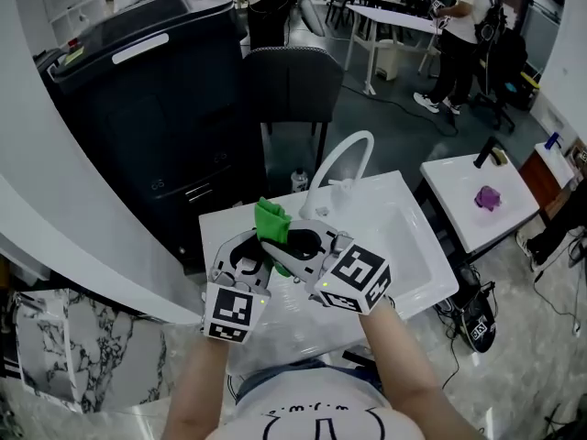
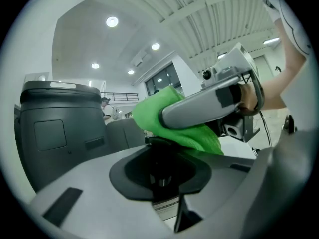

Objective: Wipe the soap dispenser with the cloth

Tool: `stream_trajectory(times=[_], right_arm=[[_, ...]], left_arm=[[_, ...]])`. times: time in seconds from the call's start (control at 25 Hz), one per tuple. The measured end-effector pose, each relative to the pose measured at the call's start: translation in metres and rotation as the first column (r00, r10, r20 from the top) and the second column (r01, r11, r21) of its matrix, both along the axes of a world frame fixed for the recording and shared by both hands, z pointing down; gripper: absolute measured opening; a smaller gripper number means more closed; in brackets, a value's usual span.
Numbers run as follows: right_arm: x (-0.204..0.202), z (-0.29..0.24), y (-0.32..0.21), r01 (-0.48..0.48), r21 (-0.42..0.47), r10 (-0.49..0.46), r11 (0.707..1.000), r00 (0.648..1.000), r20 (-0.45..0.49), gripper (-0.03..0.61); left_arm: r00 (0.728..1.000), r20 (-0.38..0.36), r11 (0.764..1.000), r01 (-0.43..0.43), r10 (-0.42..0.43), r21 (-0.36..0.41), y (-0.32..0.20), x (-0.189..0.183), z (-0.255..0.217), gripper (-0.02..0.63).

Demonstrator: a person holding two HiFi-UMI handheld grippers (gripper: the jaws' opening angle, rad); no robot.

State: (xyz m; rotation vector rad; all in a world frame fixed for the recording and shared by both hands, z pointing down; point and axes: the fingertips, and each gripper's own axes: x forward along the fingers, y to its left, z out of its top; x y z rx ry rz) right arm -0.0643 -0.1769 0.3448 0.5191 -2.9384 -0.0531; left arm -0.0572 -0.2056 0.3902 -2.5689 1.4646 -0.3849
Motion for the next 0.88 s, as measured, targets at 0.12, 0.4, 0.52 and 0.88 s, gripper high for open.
stream_trajectory(times=[0.12, 0.4, 0.52, 0.88], right_arm=[[0.007, 0.005, -0.025, -0.144, 0.005, 0.144, 0.990, 0.989, -0.026, 0.051], [0.040, 0.007, -0.042, -0.259, -0.113, 0.272, 0.959, 0.955, 0.118, 0.051], [0.048, 0.003, -0.033, -0.242, -0.128, 0.262, 0.962, 0.951, 0.164, 0.051], [0.054, 0.044, -0.011, -0.222, -0.222, 0.254, 0.949, 0.958, 0.129, 0.051]], left_arm=[[1.000, 0.012, 1.000, 0.008, -0.008, 0.004, 0.002, -0.006, 0.002, 0.092], [0.996, -0.070, 0.998, 0.059, -0.058, 0.026, 0.005, -0.021, 0.000, 0.094], [0.989, -0.107, 0.995, 0.101, -0.098, 0.020, 0.002, -0.032, 0.002, 0.093], [0.958, -0.192, 0.976, 0.204, -0.215, -0.073, -0.023, -0.055, 0.039, 0.093]])
